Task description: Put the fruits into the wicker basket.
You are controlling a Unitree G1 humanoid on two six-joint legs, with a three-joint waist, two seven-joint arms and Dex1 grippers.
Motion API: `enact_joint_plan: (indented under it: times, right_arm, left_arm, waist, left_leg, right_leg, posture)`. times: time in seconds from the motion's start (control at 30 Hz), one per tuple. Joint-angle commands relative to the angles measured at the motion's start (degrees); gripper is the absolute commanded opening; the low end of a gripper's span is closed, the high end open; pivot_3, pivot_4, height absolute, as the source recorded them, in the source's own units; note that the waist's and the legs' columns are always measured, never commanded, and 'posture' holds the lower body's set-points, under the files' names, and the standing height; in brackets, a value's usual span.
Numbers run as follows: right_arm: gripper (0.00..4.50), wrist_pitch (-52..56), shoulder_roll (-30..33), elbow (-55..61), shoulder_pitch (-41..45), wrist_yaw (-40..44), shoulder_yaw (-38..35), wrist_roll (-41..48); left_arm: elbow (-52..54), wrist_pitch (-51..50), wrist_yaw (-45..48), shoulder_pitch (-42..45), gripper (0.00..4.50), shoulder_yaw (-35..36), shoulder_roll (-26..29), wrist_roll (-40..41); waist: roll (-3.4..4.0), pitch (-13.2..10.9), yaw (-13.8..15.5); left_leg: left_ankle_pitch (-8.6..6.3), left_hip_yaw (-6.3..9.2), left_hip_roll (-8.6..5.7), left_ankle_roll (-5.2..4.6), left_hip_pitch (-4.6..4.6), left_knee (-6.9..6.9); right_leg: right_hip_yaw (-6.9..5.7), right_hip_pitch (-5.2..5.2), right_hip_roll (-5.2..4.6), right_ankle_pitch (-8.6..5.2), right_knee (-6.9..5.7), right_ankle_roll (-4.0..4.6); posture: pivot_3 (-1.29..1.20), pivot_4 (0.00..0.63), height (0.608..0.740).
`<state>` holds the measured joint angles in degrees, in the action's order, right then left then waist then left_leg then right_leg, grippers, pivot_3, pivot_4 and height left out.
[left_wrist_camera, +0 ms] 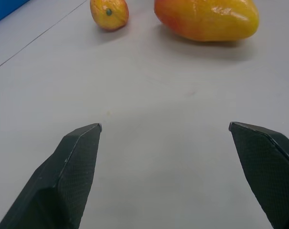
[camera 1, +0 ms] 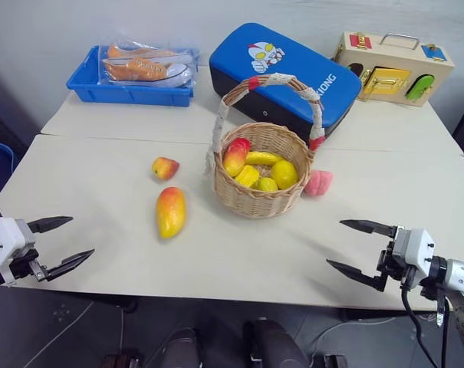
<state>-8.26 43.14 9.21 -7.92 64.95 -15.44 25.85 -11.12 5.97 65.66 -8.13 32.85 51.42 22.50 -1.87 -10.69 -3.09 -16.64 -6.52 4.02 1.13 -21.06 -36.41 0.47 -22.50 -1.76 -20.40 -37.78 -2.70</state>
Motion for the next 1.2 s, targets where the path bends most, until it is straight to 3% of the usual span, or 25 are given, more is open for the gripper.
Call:
enact_joint_plan:
  times: [0.03, 0.43, 0.63, 0.77, 0.9, 1.0, 1.2]
  right_arm:
    - [4.45, -0.10, -0.41, 2.03, -0.09, -0.32, -0.08, 0.83]
    - [4.45, -0.87, -1.51, 2.49, -0.17, -0.16, 0.47, 0.90]
    - [4.45, 1.11, -4.14, 6.56, 1.18, -3.79, -0.58, 4.65]
    - [4.45, 7.30, -6.76, 16.77, 3.70, -10.82, -1.42, 13.02]
    - [4.45, 10.82, -7.40, 20.99, 5.18, -14.21, -0.84, 14.95]
    - [4.45, 11.27, -8.47, 22.06, 6.24, -16.18, 0.08, 13.91]
    - [4.45, 10.38, -10.11, 22.45, 4.69, -17.15, 0.76, 12.15]
  left_arm:
    - [0.68, -0.27, -0.21, -0.82, 4.50, 0.89, 1.08, 0.06]
    - [3.62, -7.51, 1.06, -0.48, 4.50, 1.29, 1.38, 4.00]
    - [6.34, -23.05, 0.18, 1.57, 4.50, 1.13, 5.62, 8.31]
    - [5.26, -37.04, -7.54, 19.35, 4.50, -7.34, 5.70, 10.23]
    - [-2.93, -42.25, -12.64, 37.50, 4.50, -20.10, 2.22, 2.61]
    - [-14.62, -39.62, -16.41, 51.57, 4.50, -27.19, -5.08, -3.51]
    - [-35.72, -30.47, -17.03, 65.39, 4.50, -32.21, -13.82, -10.43]
  waist:
    - [0.00, 0.00, -0.01]
    - [0.00, 0.00, -0.01]
    - [-0.01, 0.00, -0.04]
    - [0.04, -0.03, 0.75]
    - [-0.05, 0.04, 1.60]
    - [-0.06, 0.03, 2.01]
    - [-0.11, 0.02, 1.32]
  left_leg:
    - [0.00, 0.00, 0.00, 0.00, 0.00, 0.00]
    - [0.00, 0.00, 0.00, 0.00, 0.01, -0.02]
    - [0.01, 0.02, 0.00, 0.01, 0.00, -0.04]
    - [0.09, 0.16, -0.04, 0.05, -0.02, -0.12]
    - [0.10, 0.24, -0.13, 0.07, -0.05, -0.25]
    - [0.05, 0.25, -0.12, 0.12, -0.23, -0.66]
    - [0.01, -0.11, -0.08, 0.17, -0.33, -0.81]
  right_leg:
    - [0.00, 0.00, 0.00, 0.00, 0.00, 0.00]
    - [0.00, 0.00, 0.00, 0.00, -0.02, 0.00]
    - [0.00, 0.00, 0.00, 0.00, -0.07, 0.00]
    - [-0.06, 0.00, 0.00, 0.00, -0.21, -0.01]
    - [-0.08, 0.04, 0.02, 0.05, -0.27, -0.09]
    - [-0.10, 0.00, 0.08, 0.09, -0.40, -0.20]
    - [0.01, -0.18, 0.09, 0.12, -0.38, -0.42]
  posture:
    - [0.00, 0.150, 0.740]
    - [0.00, 0.150, 0.740]
    - [0.00, 0.150, 0.740]
    - [0.00, 0.150, 0.740]
    - [0.00, 0.150, 0.740]
    - [0.00, 0.150, 0.740]
    - [0.00, 0.150, 0.740]
